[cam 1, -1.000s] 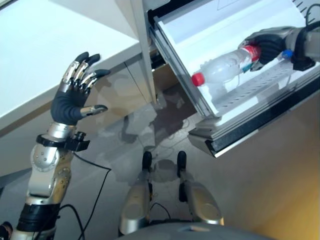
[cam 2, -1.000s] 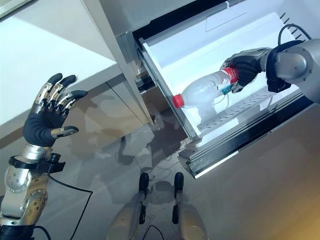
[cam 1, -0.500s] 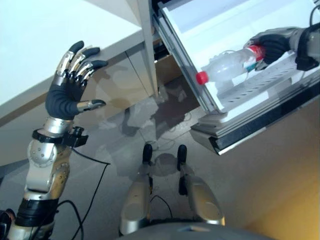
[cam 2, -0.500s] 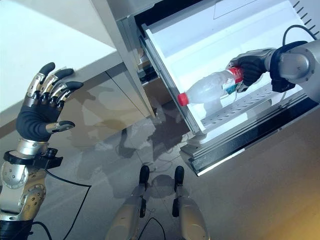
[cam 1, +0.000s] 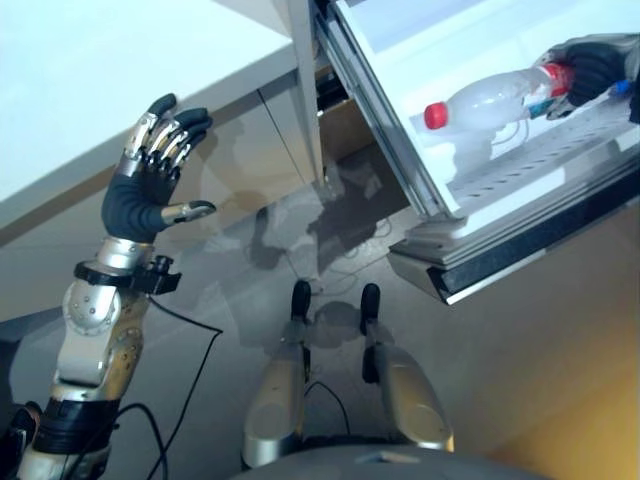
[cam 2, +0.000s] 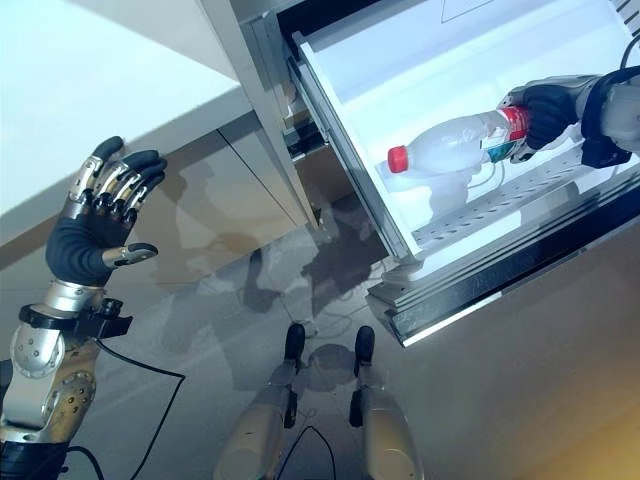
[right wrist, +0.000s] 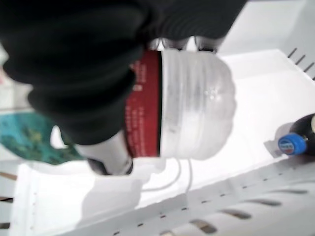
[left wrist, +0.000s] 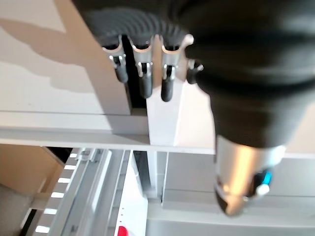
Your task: Take the drinks into the refrigerator
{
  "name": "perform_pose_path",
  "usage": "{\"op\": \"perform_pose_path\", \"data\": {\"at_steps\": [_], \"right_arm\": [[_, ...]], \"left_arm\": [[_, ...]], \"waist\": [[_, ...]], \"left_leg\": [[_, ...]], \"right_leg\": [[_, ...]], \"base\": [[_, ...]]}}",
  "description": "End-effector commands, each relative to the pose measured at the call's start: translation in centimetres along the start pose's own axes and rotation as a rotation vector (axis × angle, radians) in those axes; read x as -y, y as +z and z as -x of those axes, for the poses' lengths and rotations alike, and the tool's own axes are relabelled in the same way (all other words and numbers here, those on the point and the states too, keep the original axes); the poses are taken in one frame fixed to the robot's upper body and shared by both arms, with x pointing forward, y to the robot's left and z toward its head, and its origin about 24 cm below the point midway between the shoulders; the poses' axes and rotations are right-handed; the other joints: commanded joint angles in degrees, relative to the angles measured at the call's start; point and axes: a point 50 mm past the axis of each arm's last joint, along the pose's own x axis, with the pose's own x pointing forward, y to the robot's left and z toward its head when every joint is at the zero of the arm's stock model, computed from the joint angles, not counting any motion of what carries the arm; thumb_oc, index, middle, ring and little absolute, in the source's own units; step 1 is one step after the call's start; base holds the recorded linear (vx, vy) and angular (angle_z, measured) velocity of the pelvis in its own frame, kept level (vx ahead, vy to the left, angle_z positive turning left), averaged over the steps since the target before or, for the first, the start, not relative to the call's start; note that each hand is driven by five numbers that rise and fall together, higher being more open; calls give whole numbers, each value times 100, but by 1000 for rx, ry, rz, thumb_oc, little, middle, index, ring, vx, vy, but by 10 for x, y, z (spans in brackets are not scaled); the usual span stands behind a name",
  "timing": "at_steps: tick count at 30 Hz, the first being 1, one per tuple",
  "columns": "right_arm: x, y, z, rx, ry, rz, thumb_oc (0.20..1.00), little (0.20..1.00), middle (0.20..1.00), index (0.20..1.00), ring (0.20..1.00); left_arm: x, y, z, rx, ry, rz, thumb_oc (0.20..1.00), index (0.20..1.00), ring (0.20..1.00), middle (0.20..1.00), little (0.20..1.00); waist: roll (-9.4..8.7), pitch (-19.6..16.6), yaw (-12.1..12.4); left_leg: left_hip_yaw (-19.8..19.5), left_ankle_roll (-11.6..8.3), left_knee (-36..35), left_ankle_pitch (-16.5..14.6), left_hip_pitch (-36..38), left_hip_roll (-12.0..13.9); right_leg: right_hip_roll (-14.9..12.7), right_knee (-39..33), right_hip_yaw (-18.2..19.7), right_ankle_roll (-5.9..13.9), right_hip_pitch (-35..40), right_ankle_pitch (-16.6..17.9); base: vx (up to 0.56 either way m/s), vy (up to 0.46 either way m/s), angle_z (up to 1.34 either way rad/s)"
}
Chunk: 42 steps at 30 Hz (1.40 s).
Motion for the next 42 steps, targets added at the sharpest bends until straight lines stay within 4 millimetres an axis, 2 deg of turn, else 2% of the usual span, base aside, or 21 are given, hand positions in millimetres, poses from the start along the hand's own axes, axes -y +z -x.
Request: {"op": "perform_pose_path", "data": {"at_steps": [1,5,11,22,23,24,42], "right_arm": [[67,-17,45,-72,-281,10,200,200,200,200,200],[68,-16,43,-73,-283,15,200,200,200,200,200],[68,-25,45,-123,-277,24,200,200,200,200,200],[72,-18,42,-101,-287,38,200,200,200,200,200],[72,-18,41,-102,-287,39,536,536,536,536,536],[72,-17,42,-102,-284,39,1000,1000,1000,1000,1000],[76,-12,40,-83,-299,33,1000,1000,1000,1000,1000]], "left_arm": [[3,11,12,10,-5,-31,1000,1000,1000,1000,1000],[3,12,12,15,-4,-34,1000,1000,1000,1000,1000],[2,13,12,20,4,-36,1000,1000,1000,1000,1000],[2,14,12,27,9,-35,1000,1000,1000,1000,1000],[2,14,12,28,8,-34,1000,1000,1000,1000,1000],[3,14,13,27,8,-30,1000,1000,1000,1000,1000],[2,14,12,31,12,-27,1000,1000,1000,1000,1000]], "waist": [[-158,88,-21],[-148,89,-18],[-129,90,-19],[-84,90,-30],[-85,90,-32],[-84,90,-36],[-131,90,-38]], "left_leg": [[-23,-155,-250,-155,424,56],[-9,-152,-253,-151,408,54],[8,-144,-265,-154,381,52],[21,-130,-281,-151,370,53],[22,-129,-280,-154,370,53],[22,-124,-285,-152,373,54],[26,-104,-293,-170,403,42]], "right_leg": [[-87,965,-65,234,-337,-754],[-90,964,-54,236,-370,-743],[-81,971,-32,242,-421,-738],[-89,969,-16,249,-450,-730],[-90,965,-16,248,-449,-726],[-91,965,-16,251,-451,-728],[-88,957,-8,255,-430,-725]], "base": [[0,0,0],[0,0,0],[-2,1,-1],[0,0,0],[0,0,0],[0,0,0],[0,0,0]]}}
